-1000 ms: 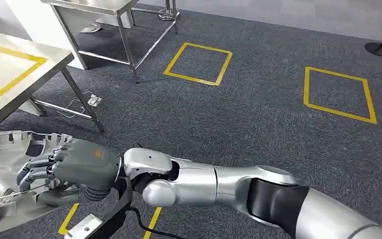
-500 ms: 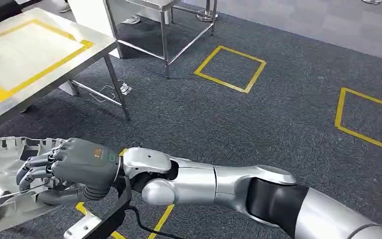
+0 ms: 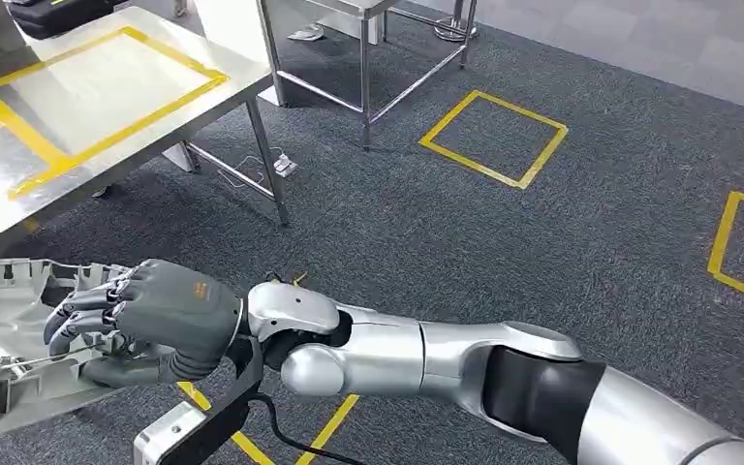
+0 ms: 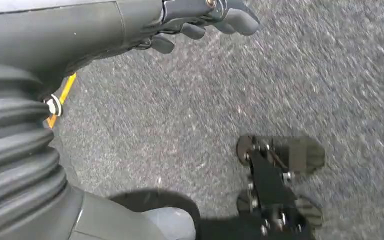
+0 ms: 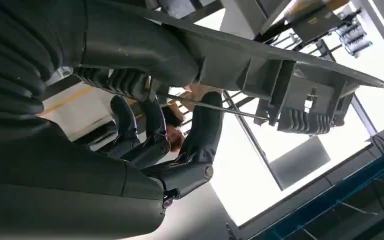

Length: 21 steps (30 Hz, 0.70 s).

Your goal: Take the parts from the cabinet and place them on the table.

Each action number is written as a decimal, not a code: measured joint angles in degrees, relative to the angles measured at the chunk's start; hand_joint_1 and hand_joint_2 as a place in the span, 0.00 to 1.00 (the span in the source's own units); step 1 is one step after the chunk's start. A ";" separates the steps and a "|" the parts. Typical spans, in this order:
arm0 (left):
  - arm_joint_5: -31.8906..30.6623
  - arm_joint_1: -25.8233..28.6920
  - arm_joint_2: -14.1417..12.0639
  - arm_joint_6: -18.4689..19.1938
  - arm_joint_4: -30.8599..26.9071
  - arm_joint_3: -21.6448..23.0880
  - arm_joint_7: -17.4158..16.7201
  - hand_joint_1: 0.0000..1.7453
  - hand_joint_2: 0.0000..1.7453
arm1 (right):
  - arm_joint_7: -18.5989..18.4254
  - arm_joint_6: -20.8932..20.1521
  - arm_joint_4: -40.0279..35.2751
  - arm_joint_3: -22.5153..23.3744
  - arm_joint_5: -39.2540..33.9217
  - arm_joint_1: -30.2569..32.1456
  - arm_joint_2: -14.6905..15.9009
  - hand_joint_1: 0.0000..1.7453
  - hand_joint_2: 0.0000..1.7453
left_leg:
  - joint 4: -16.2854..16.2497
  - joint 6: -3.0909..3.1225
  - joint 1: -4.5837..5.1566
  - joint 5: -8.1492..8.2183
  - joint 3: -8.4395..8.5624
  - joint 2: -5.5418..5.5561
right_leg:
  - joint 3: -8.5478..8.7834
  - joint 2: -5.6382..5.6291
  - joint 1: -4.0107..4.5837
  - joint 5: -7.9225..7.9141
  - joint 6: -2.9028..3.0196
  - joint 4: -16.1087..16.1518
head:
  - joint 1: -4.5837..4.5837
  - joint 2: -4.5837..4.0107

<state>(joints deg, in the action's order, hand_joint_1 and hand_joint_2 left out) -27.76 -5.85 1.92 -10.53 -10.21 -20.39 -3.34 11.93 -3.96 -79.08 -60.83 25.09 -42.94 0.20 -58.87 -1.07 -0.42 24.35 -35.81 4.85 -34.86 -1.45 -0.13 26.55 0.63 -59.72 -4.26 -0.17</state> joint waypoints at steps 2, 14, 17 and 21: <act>0.00 -0.03 -0.02 0.00 0.00 -0.02 -0.15 0.00 1.00 | 0.00 0.11 0.00 0.02 0.00 0.00 0.00 1.00 1.00 | 0.20 -0.16 0.00 -0.09 0.12 -0.05 | -0.02 -0.04 0.01 -0.04 0.21 0.00 | 0.00 0.00; -0.15 -0.30 -0.08 0.00 -0.02 -0.02 -0.74 0.00 1.00 | 0.00 0.70 0.00 0.04 0.09 0.04 -0.07 1.00 1.00 | -0.21 -0.11 0.17 0.09 -0.10 -0.10 | 0.00 -0.11 -0.34 -0.23 -0.07 0.39 | -0.02 0.00; -0.20 -0.41 -0.04 0.04 -0.04 -0.02 -1.07 0.00 1.00 | 0.07 0.98 0.00 0.24 0.26 0.05 -0.53 1.00 1.00 | 2.45 1.01 -0.65 -0.93 1.28 -0.43 | 0.59 -0.22 0.14 -0.36 -0.66 1.17 | -0.02 0.00; -0.20 -0.50 0.04 0.09 -0.04 -0.02 -1.20 0.00 1.00 | 0.09 1.18 0.28 0.57 0.28 0.20 -0.50 1.00 1.00 | 3.23 0.97 -0.86 -1.10 2.08 -1.15 | -5.94 0.56 -0.30 6.60 -1.67 -12.39 | -0.46 0.00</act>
<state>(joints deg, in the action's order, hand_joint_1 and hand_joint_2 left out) -27.95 -6.35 1.97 -10.45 -10.25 -20.41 -4.55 12.02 -2.78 -78.80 -60.26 25.38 -42.74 -0.31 -55.64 -0.10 -1.28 23.25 -33.73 3.70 -40.80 -0.89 -0.42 33.15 -1.05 -72.11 -4.72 -0.18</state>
